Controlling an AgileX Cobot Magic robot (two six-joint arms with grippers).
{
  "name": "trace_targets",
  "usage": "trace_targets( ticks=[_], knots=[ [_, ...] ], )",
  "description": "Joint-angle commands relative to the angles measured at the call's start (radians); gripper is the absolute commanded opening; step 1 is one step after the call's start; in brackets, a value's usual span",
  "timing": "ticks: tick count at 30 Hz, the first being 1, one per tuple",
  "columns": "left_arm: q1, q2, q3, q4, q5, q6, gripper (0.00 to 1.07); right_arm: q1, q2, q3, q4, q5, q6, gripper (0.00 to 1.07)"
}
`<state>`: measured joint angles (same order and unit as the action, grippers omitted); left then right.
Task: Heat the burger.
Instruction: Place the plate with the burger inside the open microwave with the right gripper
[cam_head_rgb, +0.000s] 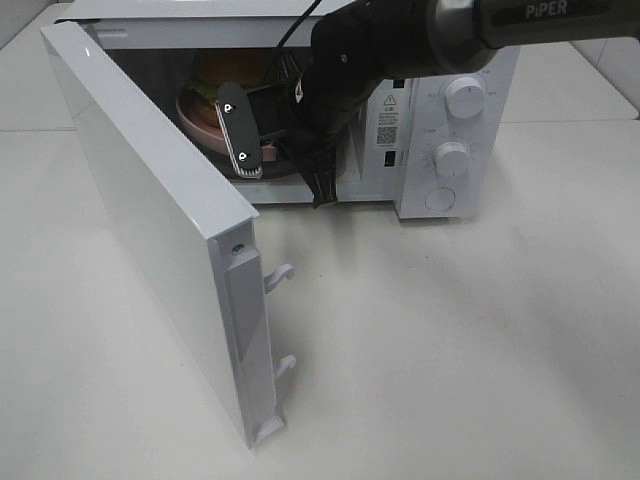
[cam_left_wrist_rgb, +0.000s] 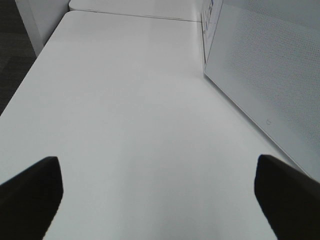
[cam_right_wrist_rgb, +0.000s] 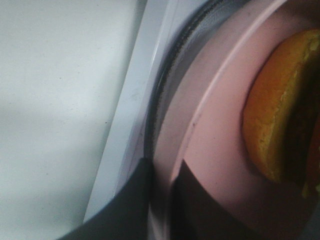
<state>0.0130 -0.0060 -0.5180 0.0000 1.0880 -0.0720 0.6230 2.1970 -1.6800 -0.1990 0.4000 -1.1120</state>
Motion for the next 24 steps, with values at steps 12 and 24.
trace_targets(
  ticks=[12, 24],
  knots=[
    [-0.002, -0.013, -0.001, 0.0, -0.017, 0.0, 0.97, -0.004, 0.053, -0.102, -0.059, -0.042, 0.091, 0.0],
    [-0.002, -0.013, -0.001, 0.0, -0.017, 0.0, 0.97, -0.015, 0.106, -0.148, -0.082, -0.025, 0.164, 0.0]
  ],
)
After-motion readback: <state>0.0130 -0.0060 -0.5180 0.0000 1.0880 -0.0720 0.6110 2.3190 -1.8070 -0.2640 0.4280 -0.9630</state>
